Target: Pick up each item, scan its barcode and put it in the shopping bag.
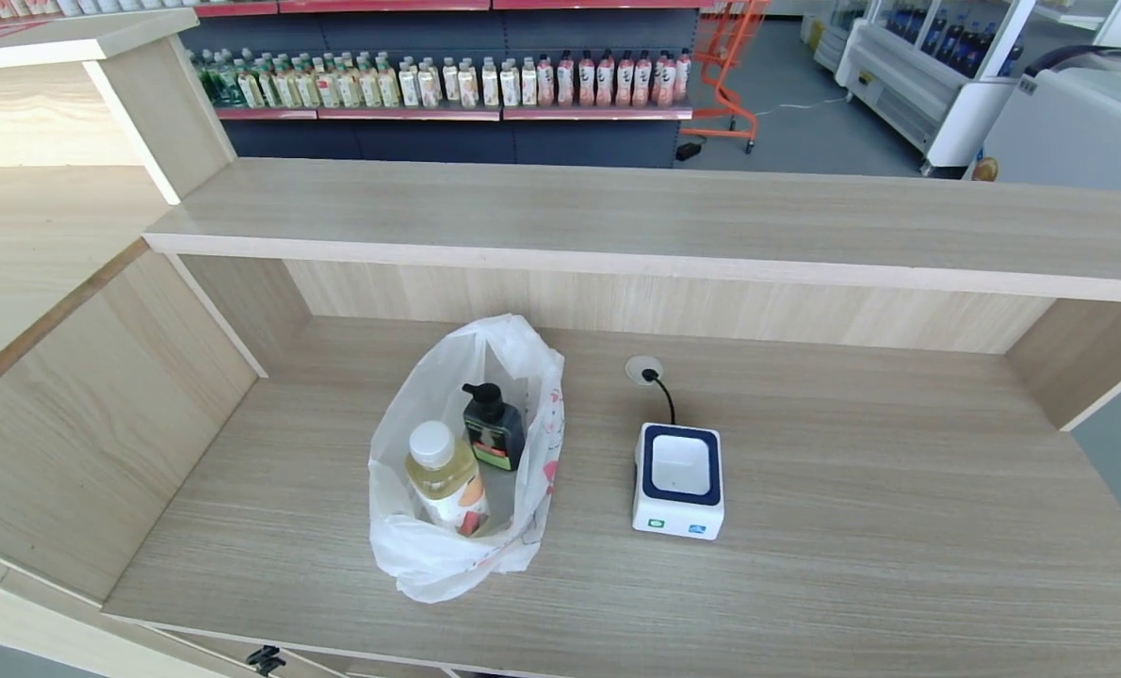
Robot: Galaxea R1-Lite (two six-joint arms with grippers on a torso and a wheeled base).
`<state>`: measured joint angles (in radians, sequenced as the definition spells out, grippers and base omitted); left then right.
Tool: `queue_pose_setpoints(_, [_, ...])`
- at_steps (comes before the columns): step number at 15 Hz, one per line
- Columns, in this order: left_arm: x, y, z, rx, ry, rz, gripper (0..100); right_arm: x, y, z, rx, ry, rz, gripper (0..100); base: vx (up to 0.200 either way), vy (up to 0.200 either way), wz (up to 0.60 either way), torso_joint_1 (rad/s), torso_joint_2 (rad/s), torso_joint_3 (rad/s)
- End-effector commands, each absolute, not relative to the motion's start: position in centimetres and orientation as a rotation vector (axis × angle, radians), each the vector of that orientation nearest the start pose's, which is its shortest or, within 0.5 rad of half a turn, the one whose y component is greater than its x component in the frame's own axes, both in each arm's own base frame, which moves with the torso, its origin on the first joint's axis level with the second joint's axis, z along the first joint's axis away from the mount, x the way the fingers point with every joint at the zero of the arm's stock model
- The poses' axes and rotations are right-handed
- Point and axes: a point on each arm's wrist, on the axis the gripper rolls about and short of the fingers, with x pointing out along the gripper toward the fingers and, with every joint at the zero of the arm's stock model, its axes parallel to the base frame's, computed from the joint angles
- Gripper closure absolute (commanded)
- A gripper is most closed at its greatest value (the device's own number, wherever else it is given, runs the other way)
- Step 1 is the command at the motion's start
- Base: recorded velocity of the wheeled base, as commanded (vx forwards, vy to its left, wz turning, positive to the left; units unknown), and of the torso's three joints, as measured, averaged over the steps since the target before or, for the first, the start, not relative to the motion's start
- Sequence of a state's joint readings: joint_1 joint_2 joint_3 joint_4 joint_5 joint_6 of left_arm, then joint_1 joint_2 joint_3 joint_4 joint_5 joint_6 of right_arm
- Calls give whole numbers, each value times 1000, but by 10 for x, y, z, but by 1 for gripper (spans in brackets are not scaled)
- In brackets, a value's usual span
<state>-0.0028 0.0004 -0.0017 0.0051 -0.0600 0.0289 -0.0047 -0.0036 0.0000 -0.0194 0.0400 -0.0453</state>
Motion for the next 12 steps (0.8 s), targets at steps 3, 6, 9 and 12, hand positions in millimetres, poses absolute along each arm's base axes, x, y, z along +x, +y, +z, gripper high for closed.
queue_pose_setpoints(3, [-23,-1,75,29,4,-61,0,-23,1,77,-45,-19,35,100,0,0,0,0,0,0])
queue_pose_setpoints(6, [-23,-1,75,29,2,-61,0,-23,1,77,-46,-19,36,100,0,0,0,0,0,0])
queue_pose_setpoints(9, [-23,-1,75,29,4,-61,0,-23,1,77,-51,-19,36,100,0,0,0,0,0,0])
queue_pose_setpoints(12, [-23,-1,75,29,2,-61,0,-23,1,77,-51,-19,36,100,0,0,0,0,0,0])
